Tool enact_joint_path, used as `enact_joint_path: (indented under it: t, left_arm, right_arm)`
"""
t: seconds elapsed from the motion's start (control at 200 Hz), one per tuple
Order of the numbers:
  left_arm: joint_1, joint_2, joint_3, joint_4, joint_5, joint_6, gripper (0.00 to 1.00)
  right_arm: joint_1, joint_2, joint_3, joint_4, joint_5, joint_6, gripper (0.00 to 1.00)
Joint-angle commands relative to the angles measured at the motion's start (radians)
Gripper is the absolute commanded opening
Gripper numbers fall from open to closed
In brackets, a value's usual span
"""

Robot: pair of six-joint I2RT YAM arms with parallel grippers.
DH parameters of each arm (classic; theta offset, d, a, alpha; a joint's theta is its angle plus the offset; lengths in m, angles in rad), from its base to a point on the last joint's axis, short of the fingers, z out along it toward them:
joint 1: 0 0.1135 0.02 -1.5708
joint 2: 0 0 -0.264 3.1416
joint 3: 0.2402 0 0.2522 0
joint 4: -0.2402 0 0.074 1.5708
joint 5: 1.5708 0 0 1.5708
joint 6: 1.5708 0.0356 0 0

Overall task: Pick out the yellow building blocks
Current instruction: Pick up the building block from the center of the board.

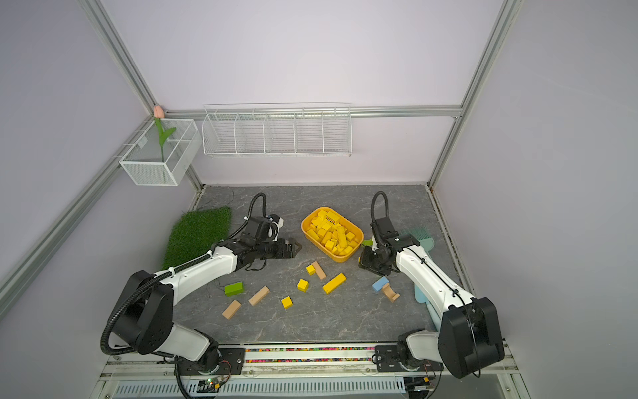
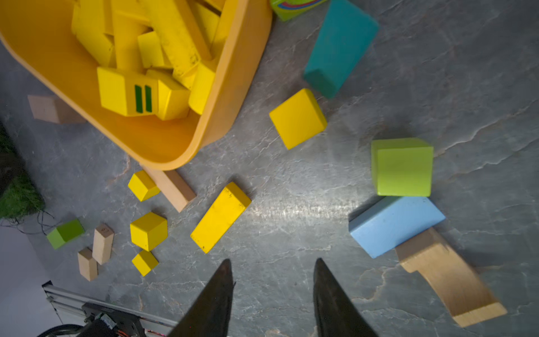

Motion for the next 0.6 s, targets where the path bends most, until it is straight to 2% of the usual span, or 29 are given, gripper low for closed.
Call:
enact_joint_path:
  t: [0.0, 0.295, 0.475, 0.595]
  left_arm:
    - [-0.001, -0.004, 0.006, -0.014, 0.018, 0.042, 1.00]
    - [0.001, -0.057, -0.048, 0.044, 0.062, 0.057, 1.00]
    - [0.009, -0.090, -0.080, 0.070, 0.076, 0.057, 1.00]
    - [0.026, -0.091, -0.086, 0.075, 0.105, 0.054, 1.00]
  right_arm:
    - [-0.023, 0.053, 0.017, 0.047, -0.051, 0.002, 0.47]
    - [-0.061, 0.245, 0.123, 0.060, 0.021, -0.025, 0.49]
    - [-0.060, 0.276, 0.179, 0.080, 0.062, -0.113, 0.57]
    - [-0.060, 0.302, 0.215, 0.046, 0.102, -0.151, 0.57]
